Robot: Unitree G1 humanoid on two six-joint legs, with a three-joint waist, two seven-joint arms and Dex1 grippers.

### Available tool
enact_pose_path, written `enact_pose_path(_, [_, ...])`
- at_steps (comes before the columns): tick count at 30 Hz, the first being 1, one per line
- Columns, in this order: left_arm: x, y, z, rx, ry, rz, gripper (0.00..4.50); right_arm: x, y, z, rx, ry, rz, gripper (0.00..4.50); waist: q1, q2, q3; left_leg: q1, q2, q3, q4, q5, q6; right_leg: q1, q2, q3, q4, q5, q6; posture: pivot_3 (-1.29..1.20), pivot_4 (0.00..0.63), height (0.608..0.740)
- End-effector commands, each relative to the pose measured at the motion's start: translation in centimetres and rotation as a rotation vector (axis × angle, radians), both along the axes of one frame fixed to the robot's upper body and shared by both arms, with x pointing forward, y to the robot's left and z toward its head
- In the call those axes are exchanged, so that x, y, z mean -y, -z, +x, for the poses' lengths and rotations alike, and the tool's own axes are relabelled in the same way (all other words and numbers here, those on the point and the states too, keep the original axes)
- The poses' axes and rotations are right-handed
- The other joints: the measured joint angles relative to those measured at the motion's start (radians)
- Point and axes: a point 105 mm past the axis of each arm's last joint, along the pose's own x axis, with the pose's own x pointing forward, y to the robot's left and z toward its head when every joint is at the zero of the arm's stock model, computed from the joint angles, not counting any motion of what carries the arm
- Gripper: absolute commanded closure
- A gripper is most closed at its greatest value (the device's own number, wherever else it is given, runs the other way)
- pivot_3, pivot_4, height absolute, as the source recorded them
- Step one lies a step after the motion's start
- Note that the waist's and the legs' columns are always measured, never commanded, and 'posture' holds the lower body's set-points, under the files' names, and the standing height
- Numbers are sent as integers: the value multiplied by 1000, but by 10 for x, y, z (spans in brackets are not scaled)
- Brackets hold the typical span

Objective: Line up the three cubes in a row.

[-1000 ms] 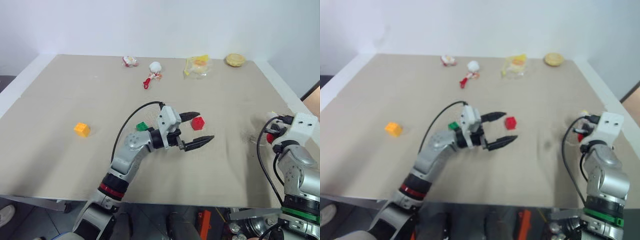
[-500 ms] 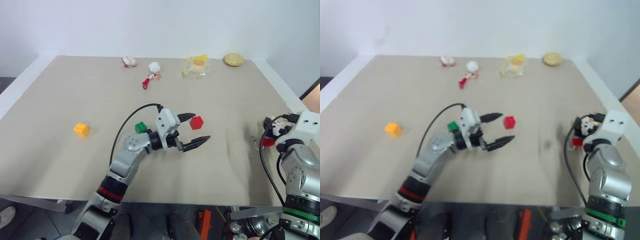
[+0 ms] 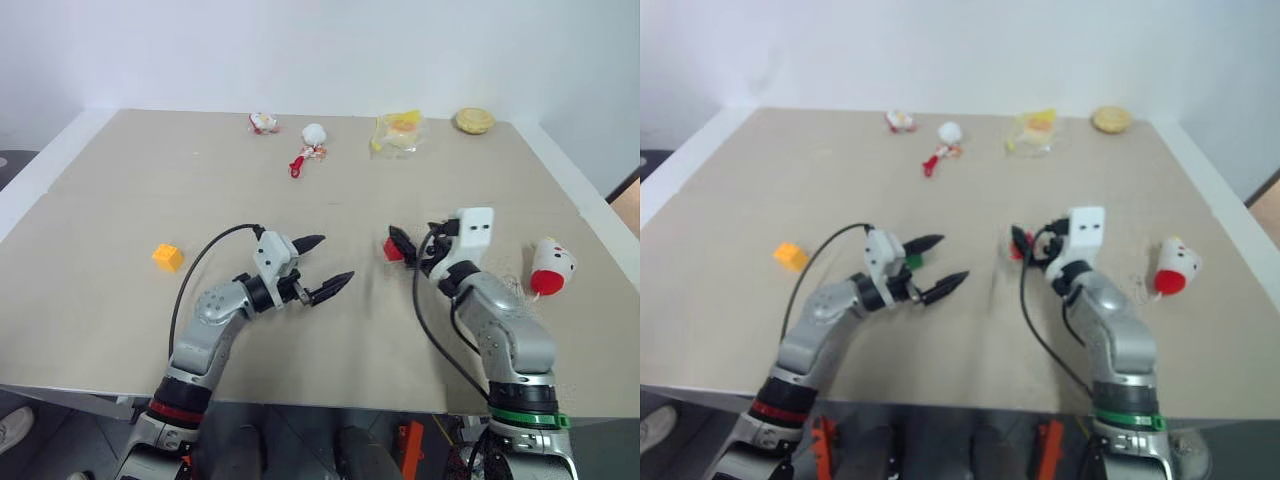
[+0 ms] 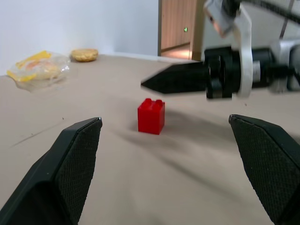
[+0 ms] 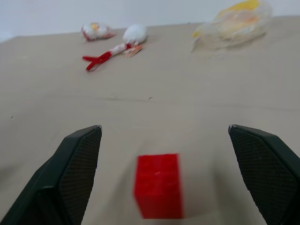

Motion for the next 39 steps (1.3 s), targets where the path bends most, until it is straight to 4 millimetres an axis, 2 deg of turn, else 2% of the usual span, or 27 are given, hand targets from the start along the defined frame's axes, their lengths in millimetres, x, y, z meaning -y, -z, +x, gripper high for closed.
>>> enact_pose_path(1, [0,-17,-4,56,3,-36,0,1,-1,7,9,46,-43,24,0,0,0,0,0,0,0,0,0,0,0,0,0,0,0,0,150,738])
enact_pose_path(5, [1,-18,-6,57,10,-39,0,5,9,15,-14,96,-60,24,-1,0,0,1,0,0,-1,0,0,0,1,0,0,0,-1,0,150,738])
enact_pose_path(11, [1,-18,-8,56,13,-44,0,-4,17,22,-25,89,-69,24,-2,0,0,1,0,0,-1,0,0,0,1,0,0,0,-1,0,150,738])
enact_pose_path(14, [2,-20,-7,58,12,-49,0,-9,21,24,-38,81,-69,761,-2,0,0,1,0,0,-1,0,0,0,1,0,0,0,-1,0,150,738])
enact_pose_path(21, [5,-22,-7,59,15,-53,0,-7,24,24,-49,90,-65,3156,-3,0,0,0,0,0,-1,0,0,0,1,0,0,0,0,0,150,738])
enact_pose_path(23, [5,-22,-7,50,28,-57,0,-7,20,22,-44,56,-56,3216,-3,0,0,1,0,0,-1,0,0,0,1,0,0,0,0,0,150,738])
enact_pose_path(28, [-8,-22,-10,47,48,-32,0,-23,-6,6,38,-250,-101,3216,-3,0,1,0,0,0,-1,0,0,-1,1,0,0,0,0,0,150,738])
enact_pose_path(32, [-23,-12,-23,30,135,36,0,-43,-16,-27,98,-660,-261,3216,-4,0,1,1,1,0,-3,0,0,0,1,0,0,-1,-1,0,150,738])
enact_pose_path(36, [-37,2,-44,14,252,135,0,-50,-6,-64,26,-1012,-348,3216,-4,0,1,2,2,-1,-4,0,0,-1,2,-1,0,-2,-3,0,150,738])
enact_pose_path(39, [-47,10,-58,-1,321,193,0,-51,6,-73,-5,-1134,-413,3216,-3,0,1,2,2,-1,-4,0,0,-1,2,-2,0,-3,-4,0,150,738])
